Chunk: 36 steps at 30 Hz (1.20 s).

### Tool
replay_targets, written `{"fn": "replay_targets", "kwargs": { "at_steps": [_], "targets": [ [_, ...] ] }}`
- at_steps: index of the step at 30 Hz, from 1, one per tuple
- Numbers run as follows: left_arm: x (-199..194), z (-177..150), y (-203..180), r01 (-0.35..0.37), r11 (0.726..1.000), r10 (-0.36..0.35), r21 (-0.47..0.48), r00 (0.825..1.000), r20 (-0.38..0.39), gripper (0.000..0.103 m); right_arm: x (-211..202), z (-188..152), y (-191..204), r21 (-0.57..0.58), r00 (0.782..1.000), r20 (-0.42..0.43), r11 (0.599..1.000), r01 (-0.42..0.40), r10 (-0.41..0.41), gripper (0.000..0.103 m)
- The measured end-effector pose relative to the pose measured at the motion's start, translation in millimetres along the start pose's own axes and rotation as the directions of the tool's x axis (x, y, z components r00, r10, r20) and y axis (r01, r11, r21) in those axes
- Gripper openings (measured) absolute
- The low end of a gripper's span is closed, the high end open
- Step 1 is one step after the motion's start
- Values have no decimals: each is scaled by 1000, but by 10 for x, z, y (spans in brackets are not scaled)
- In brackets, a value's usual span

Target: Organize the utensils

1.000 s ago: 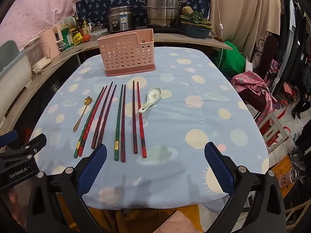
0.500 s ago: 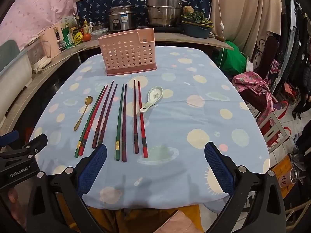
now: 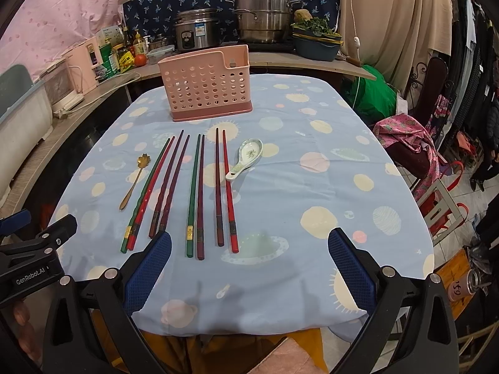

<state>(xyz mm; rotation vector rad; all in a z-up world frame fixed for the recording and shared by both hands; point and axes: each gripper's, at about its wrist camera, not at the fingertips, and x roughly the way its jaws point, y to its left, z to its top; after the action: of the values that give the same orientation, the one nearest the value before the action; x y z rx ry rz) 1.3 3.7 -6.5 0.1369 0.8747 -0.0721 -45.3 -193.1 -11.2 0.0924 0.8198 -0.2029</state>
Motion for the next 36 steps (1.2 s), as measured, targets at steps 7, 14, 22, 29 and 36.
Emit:
{"fn": "replay_targets", "kwargs": {
  "at_steps": [7,14,22,29,36],
  "targets": [
    [1,1,4,1,1000,-1,-1,1000,-1,96,5,-2,10,0,1000,-1,1000,0,0,96],
    [5,15,-14,1,1000,-1,-3,1000,0,96,2,-2,3,1,1000,1,1000,0,0,96],
    [11,6,-5,3,1000,-3,-3,1000,-1,96,6,-8,14,2,1000,0,1000,0,0,96],
    [11,8,-2,3,1000,-3,-3,1000,0,96,9,-11,25,1,1000,0,1000,-1,1,96],
    [5,10,-4,3,1000,-3,-4,1000,1,96,10,-10,26,3,1000,0,1000,0,0,96]
  ]
}}
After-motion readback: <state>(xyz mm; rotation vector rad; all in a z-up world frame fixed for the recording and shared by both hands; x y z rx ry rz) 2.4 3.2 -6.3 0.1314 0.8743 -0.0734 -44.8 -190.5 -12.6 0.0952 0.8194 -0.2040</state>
